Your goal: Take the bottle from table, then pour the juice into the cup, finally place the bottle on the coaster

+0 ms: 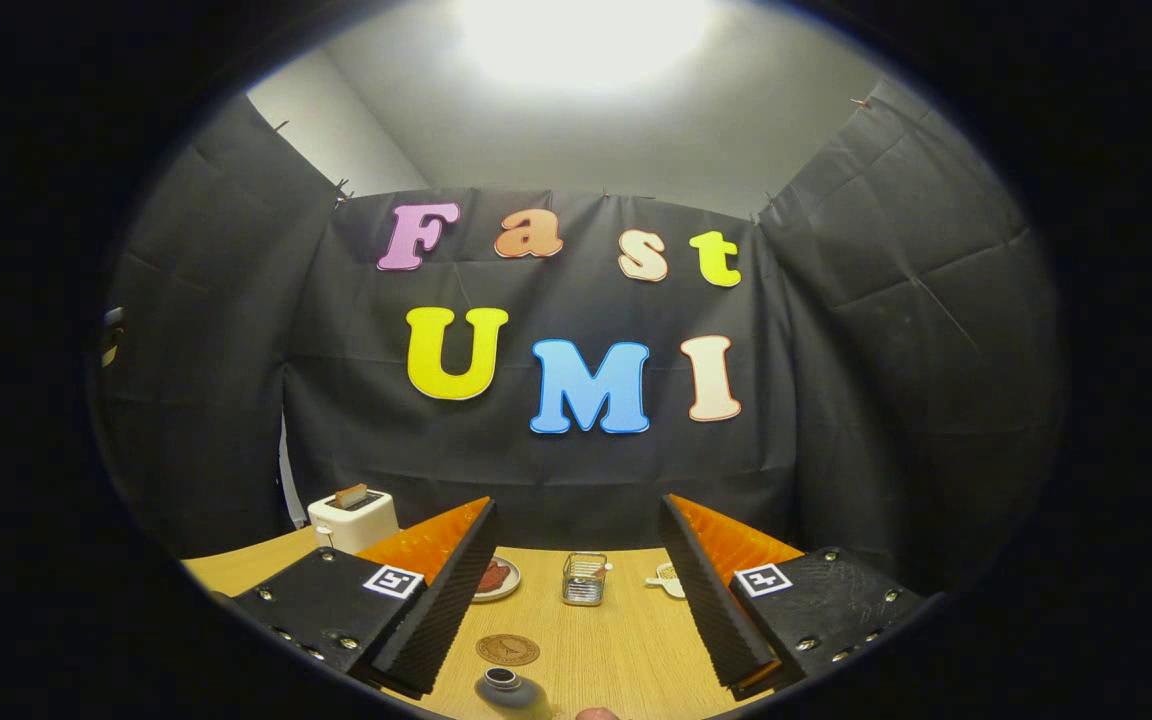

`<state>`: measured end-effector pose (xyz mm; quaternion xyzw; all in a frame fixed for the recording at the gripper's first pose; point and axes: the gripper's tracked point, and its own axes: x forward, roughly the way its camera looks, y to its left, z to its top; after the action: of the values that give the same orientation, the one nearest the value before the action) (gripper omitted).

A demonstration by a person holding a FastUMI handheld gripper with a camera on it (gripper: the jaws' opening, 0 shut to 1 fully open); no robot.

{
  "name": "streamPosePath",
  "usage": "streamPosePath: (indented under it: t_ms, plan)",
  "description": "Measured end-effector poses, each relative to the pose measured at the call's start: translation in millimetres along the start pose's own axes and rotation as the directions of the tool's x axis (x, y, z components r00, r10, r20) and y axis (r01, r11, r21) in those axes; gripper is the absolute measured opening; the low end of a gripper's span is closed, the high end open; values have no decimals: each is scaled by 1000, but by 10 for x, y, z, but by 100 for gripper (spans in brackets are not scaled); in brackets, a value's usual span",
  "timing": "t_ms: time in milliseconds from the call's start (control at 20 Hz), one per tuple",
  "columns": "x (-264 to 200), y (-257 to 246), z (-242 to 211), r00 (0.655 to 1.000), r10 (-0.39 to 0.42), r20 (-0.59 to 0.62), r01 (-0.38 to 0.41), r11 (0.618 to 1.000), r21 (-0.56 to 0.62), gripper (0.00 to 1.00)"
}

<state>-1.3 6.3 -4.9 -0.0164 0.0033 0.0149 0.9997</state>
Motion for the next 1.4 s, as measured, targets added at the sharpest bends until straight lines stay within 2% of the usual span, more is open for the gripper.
streamPosePath:
  t_ms: [350,650,1200,1400]
  plan:
    - [-43,-23,36,1000,2,16,-2,1000,15,97]
    - [-143,154,-60,998,56,23,-57,997,57,97]
    - [-347,390,-902,994,84,-76,-76,991,109,98]
    - [-392,439,-1212,989,102,-109,-92,992,90,98]
